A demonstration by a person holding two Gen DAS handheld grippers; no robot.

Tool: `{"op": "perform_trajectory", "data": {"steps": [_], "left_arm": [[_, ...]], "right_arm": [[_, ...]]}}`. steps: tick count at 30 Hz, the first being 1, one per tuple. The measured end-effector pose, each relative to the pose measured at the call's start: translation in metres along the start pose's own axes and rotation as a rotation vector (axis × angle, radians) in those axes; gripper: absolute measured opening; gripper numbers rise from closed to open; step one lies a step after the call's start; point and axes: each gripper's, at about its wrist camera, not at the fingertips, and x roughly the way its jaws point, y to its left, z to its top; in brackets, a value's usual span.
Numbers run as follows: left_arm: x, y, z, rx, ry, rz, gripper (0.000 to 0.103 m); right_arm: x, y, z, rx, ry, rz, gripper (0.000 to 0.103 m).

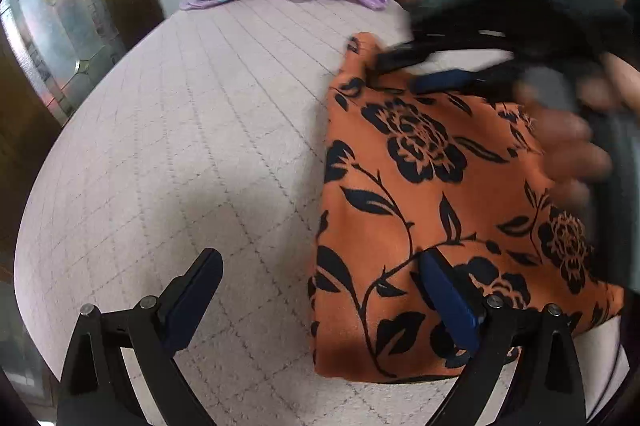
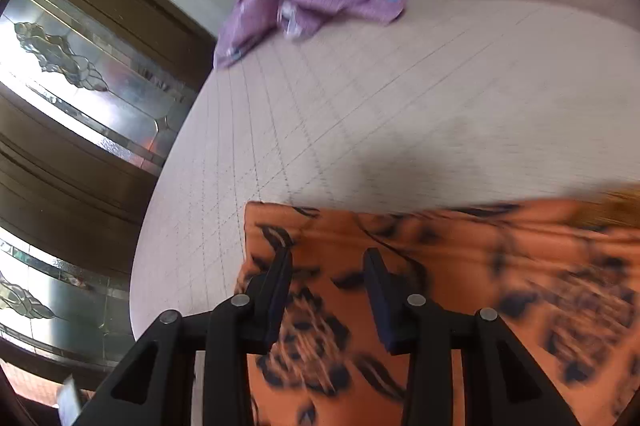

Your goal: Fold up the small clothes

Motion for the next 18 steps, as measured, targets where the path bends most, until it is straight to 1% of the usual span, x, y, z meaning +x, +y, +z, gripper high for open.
{"op": "perform_trajectory", "data": {"steps": [1, 2, 3, 5, 7, 9, 11, 12, 13, 14, 15, 16, 17, 18], "left_arm": [[0.0, 0.0, -0.001, -0.002, 0.005, -0.004, 0.099], [0.004, 0.001, 0.001, -0.012, 0.013, -0.017, 0.099], [0.006, 0.001, 0.002, -0.018, 0.017, -0.023, 0.1], [0.01, 0.002, 0.006, -0.033, 0.021, -0.039, 0.1], [0.009, 0.003, 0.012, -0.036, 0.013, -0.046, 0.1], [0.003, 0.0, 0.015, -0.025, -0.028, -0.047, 0.1], [-0.01, -0.007, 0.016, -0.01, -0.096, -0.073, 0.1], [-0.016, -0.012, 0.017, 0.004, -0.128, -0.094, 0.1], [-0.02, -0.018, 0.017, 0.02, -0.14, -0.11, 0.1], [-0.022, -0.027, 0.015, 0.045, -0.143, -0.121, 0.1], [-0.019, -0.04, 0.013, 0.091, -0.125, -0.114, 0.1], [-0.014, -0.047, 0.012, 0.124, -0.108, -0.091, 0.1], [-0.007, -0.06, 0.01, 0.179, -0.089, -0.029, 0.1], [-0.002, -0.068, 0.008, 0.22, -0.086, 0.029, 0.1]], "right_arm": [[0.01, 0.001, 0.003, 0.001, 0.01, -0.021, 0.04], [0.015, 0.003, 0.007, -0.009, -0.012, -0.04, 0.04], [0.014, 0.003, 0.01, -0.005, -0.032, -0.042, 0.04], [0.01, -0.001, 0.016, 0.041, -0.027, -0.022, 0.04], [-0.005, -0.004, 0.013, 0.079, -0.045, 0.006, 0.04], [-0.033, -0.011, 0.007, 0.091, -0.082, 0.025, 0.04], [-0.074, -0.023, -0.014, 0.105, -0.127, 0.062, 0.04], [-0.085, -0.026, -0.021, 0.112, -0.141, 0.072, 0.04], [-0.101, -0.033, -0.033, 0.121, -0.158, 0.079, 0.044], [-0.125, -0.045, -0.052, 0.138, -0.18, 0.072, 0.047], [-0.143, -0.054, -0.066, 0.154, -0.197, 0.064, 0.051], [-0.167, -0.068, -0.085, 0.18, -0.221, 0.056, 0.051], [-0.184, -0.08, -0.099, 0.206, -0.243, 0.056, 0.051], [-0.203, -0.092, -0.117, 0.24, -0.269, 0.059, 0.051]]}}
